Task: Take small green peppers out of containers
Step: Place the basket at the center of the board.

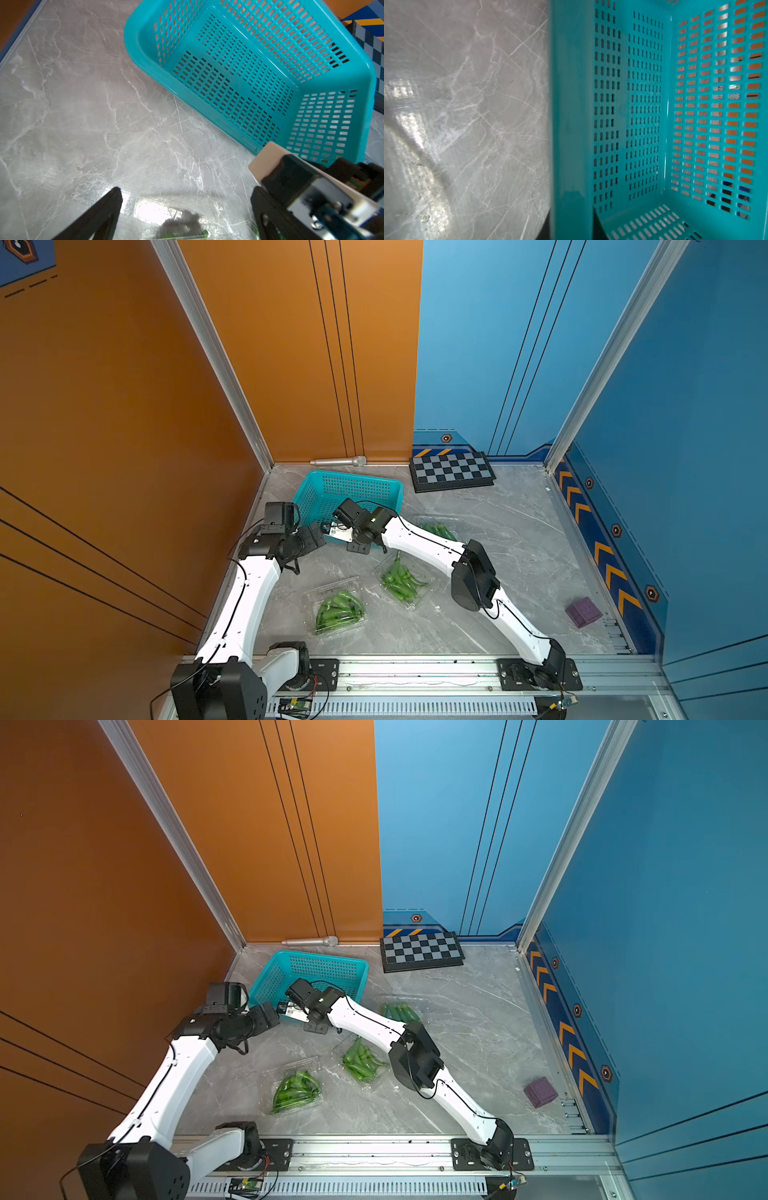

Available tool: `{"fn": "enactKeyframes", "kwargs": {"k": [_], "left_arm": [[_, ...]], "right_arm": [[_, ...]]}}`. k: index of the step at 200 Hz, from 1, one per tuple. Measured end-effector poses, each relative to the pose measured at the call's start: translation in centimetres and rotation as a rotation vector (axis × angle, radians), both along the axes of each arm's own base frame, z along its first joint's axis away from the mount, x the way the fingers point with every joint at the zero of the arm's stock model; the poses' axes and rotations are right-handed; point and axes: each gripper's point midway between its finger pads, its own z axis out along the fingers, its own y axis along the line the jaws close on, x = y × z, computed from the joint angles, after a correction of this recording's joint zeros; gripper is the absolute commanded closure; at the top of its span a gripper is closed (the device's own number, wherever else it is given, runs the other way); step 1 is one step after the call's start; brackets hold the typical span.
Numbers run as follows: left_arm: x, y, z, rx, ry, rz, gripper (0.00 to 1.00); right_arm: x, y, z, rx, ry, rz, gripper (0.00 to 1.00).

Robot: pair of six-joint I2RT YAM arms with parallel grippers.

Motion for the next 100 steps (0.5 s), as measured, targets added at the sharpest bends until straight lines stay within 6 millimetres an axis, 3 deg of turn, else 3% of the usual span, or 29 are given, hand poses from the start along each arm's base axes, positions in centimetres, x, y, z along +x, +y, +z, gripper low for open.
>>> {"fn": "enactKeyframes", "kwargs": {"k": [40,77,100], "left_arm": [[-0.1,0.2,-0.1,0.008,0.002,0.006,0.01],[-0.2,0.2,-0.1,0.01,0.0,0.005,0.01],[-0.1,-0.1,0.0,0.014,0.0,-0.006,0.01]], "right_arm": [[0.2,0.3,-0.5,0.02,-0.002,-0.009,0.41],[-0.1,-0.3,-1.3,0.007,0.006,-0.021,0.32],[-0.8,-1.8,0.1,0.021,0.003,-0.042,0.26]]}}
